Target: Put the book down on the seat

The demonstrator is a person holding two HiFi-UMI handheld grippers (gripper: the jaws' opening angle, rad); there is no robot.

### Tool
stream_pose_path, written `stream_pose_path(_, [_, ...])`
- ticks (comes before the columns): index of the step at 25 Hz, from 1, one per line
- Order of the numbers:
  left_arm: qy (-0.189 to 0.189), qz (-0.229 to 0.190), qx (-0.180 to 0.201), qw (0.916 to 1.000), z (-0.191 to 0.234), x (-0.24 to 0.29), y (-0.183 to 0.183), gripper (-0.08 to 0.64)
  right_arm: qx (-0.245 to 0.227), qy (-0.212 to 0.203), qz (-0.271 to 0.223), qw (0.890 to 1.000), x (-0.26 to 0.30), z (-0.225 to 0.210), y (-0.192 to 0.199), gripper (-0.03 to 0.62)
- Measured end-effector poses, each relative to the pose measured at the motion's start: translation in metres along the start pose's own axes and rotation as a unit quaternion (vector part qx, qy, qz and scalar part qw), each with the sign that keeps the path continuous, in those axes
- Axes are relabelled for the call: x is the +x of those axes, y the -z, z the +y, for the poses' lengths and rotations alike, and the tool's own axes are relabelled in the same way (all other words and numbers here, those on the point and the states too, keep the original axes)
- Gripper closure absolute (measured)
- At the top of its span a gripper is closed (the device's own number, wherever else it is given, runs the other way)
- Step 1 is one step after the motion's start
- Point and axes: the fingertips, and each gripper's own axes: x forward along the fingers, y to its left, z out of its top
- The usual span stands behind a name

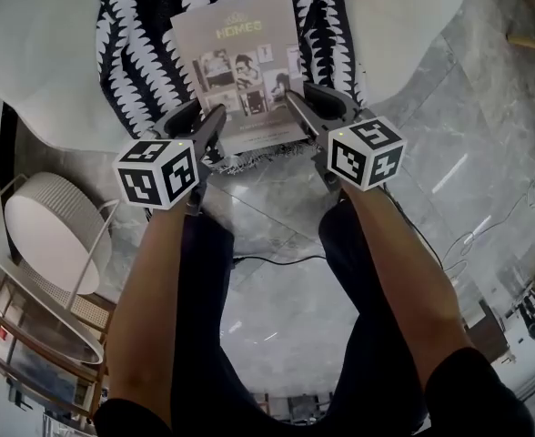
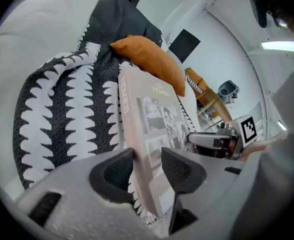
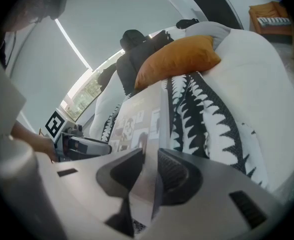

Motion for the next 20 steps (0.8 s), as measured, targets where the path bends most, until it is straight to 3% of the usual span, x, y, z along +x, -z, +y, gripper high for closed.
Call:
stream_pose_path(13, [-0.008,-0.028,-0.004,0.9996,0.005,-0.008,0.002,0.373,-0.016,0.013,-0.003,1.0,-0.006,-0.001,-0.003,0.483])
stream_pose_path(20, [-0.004,-0.051,0.006,0.9987,-0.022,-0.051,-0.032,0.374,-0.024,0.023,-0.017,0.999,-0.048,0.012,-0.044,0.483])
